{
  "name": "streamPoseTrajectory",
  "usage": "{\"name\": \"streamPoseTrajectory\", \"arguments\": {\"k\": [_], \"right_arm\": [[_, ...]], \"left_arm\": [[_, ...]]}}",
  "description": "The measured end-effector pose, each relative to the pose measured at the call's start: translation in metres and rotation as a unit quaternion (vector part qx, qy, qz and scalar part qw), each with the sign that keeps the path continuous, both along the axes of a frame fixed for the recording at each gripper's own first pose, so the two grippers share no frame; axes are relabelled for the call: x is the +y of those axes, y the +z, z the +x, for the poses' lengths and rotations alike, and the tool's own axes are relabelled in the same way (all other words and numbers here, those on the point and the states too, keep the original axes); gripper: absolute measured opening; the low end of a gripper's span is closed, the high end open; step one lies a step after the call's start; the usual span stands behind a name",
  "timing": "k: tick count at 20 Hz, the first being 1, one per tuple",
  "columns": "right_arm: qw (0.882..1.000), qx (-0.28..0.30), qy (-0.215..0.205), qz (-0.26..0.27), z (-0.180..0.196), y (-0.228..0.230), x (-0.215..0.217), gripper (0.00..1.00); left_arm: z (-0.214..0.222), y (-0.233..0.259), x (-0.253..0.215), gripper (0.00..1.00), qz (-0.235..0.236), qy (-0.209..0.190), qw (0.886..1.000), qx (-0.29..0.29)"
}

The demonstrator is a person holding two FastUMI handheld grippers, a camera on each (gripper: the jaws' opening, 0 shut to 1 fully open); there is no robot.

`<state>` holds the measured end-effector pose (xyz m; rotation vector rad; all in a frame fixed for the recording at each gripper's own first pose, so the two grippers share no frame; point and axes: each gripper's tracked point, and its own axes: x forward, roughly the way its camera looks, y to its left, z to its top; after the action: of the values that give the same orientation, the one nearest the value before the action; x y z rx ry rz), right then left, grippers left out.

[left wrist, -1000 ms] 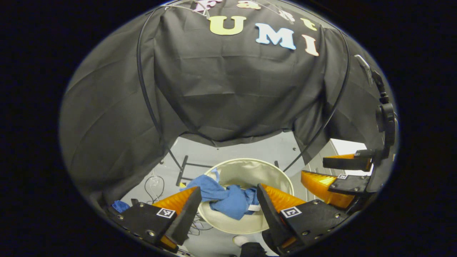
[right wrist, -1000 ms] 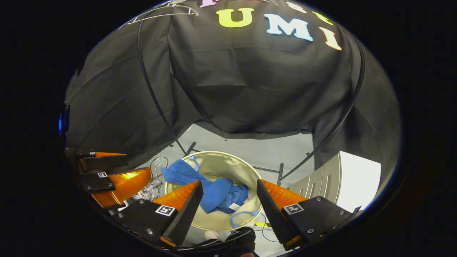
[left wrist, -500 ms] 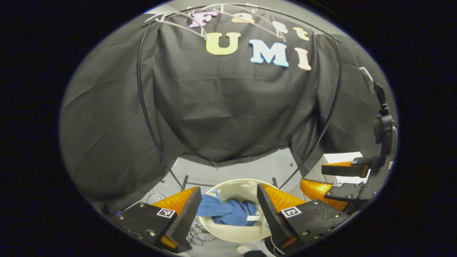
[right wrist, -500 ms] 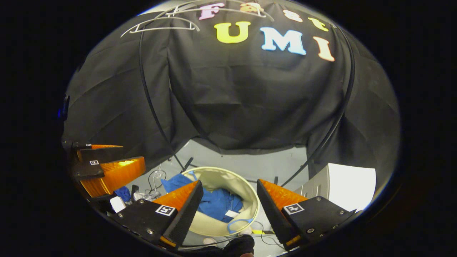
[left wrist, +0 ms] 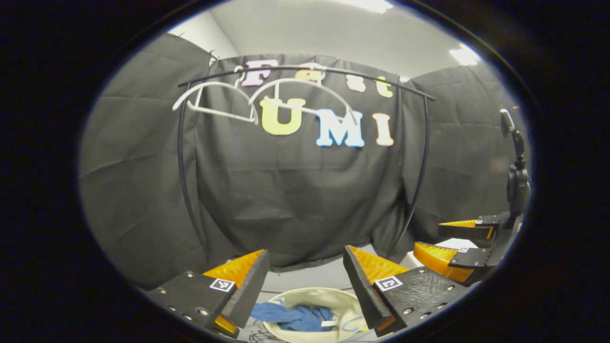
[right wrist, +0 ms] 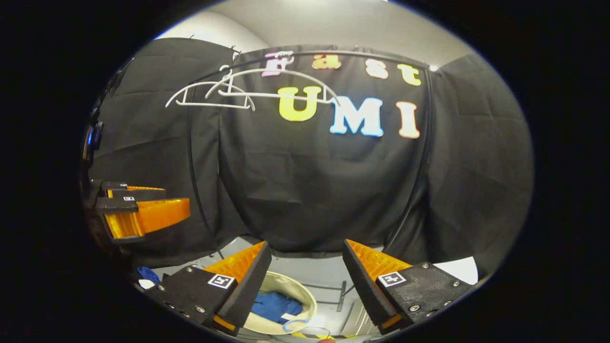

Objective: Grasp the clothes on the hanger with both hands and then place them into the laundry hamper below.

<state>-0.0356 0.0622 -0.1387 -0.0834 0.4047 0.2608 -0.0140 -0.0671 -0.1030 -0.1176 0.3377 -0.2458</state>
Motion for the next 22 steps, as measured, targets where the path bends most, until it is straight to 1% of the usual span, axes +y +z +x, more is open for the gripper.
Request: {"name": "streamPoseTrajectory", "arguments": {"k": [1, 4, 8, 10, 11, 13, 14, 15, 16, 17, 20, 22], "right_arm": [[1.000, -0.013, -0.005, 0.003, -0.002, 0.012, -0.007, 0.92], [0.999, -0.049, -0.018, 0.012, -0.015, 0.044, -0.031, 0.92], [0.995, -0.096, -0.030, 0.011, -0.030, 0.081, -0.061, 0.92], [0.992, -0.116, -0.048, 0.016, -0.040, 0.094, -0.077, 0.93], [0.990, -0.124, -0.056, 0.020, -0.046, 0.098, -0.083, 0.92], [0.988, -0.136, -0.070, 0.023, -0.057, 0.102, -0.089, 0.93], [0.987, -0.139, -0.073, 0.024, -0.059, 0.104, -0.090, 0.92], [0.987, -0.141, -0.075, 0.026, -0.062, 0.105, -0.091, 0.93], [0.986, -0.143, -0.079, 0.027, -0.063, 0.107, -0.093, 0.92], [0.986, -0.144, -0.080, 0.028, -0.064, 0.109, -0.095, 0.93], [0.986, -0.142, -0.085, 0.033, -0.065, 0.109, -0.098, 0.92], [0.986, -0.138, -0.084, 0.033, -0.066, 0.106, -0.098, 0.93]], "left_arm": [[0.000, 0.012, -0.003, 0.90, -0.001, -0.002, 1.000, -0.012], [-0.017, 0.037, -0.008, 0.90, -0.002, -0.003, 0.999, -0.036], [-0.039, 0.079, -0.015, 0.90, 0.007, 0.003, 0.997, -0.078], [-0.044, 0.094, -0.011, 0.90, 0.015, 0.013, 0.994, -0.108], [-0.048, 0.101, -0.008, 0.89, 0.017, 0.017, 0.993, -0.118], [-0.050, 0.106, -0.007, 0.90, 0.017, 0.025, 0.991, -0.127], [-0.053, 0.109, -0.004, 0.90, 0.017, 0.031, 0.991, -0.129], [-0.056, 0.111, -0.001, 0.90, 0.018, 0.036, 0.991, -0.130], [-0.059, 0.113, 0.001, 0.90, 0.019, 0.041, 0.990, -0.132], [-0.061, 0.114, 0.002, 0.90, 0.021, 0.045, 0.990, -0.134], [-0.066, 0.117, 0.004, 0.89, 0.022, 0.052, 0.989, -0.138], [-0.066, 0.116, 0.006, 0.89, 0.021, 0.056, 0.989, -0.137]]}}
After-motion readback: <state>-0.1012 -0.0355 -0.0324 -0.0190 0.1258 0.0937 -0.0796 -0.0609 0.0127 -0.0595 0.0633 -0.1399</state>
